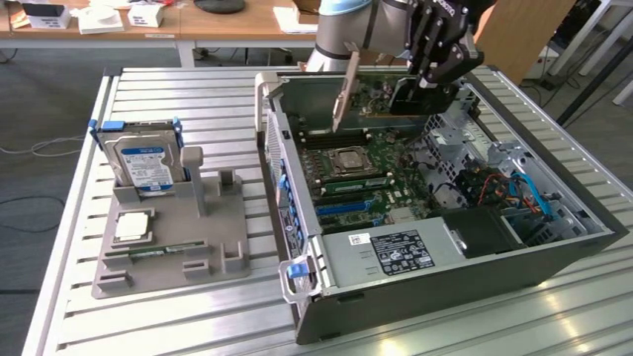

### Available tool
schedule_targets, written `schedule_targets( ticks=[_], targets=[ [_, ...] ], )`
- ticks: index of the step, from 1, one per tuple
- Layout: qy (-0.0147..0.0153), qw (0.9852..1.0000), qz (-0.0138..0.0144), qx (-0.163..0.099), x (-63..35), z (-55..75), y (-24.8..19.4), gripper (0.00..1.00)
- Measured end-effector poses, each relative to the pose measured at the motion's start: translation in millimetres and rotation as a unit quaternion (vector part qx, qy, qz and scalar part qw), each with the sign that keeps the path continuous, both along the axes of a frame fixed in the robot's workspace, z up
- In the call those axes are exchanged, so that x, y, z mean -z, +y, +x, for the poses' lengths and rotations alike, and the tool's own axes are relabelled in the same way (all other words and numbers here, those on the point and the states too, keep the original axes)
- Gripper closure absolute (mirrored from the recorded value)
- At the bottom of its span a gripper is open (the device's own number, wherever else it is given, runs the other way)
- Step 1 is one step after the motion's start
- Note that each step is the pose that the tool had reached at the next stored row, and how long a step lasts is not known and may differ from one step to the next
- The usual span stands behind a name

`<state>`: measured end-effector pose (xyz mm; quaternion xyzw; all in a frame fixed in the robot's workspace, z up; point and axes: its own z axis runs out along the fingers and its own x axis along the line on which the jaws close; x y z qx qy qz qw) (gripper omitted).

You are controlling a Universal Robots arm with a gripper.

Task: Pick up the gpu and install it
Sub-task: 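Insert the gpu into the slot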

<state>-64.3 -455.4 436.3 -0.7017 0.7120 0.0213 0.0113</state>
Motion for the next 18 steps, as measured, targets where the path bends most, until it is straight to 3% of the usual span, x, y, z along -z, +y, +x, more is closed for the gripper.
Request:
schedule_targets(
  ticks=[2, 5, 6, 18],
  targets=[
    [-0.0034, 1.0, -0.0001, -0.001, 0.0, 0.0, 0.0, 0.73],
    [-0.0113, 0.9999, 0.0, -0.002, 0.0, -0.2, 0.0, 0.73],
    [-0.0122, 0.9999, 0.0, -0.003, 0.1, -0.1, 0.0, 0.73],
    [-0.0122, 0.9999, -0.0001, -0.002, 3.9, -0.2, -0.1, 0.73]
  ],
)
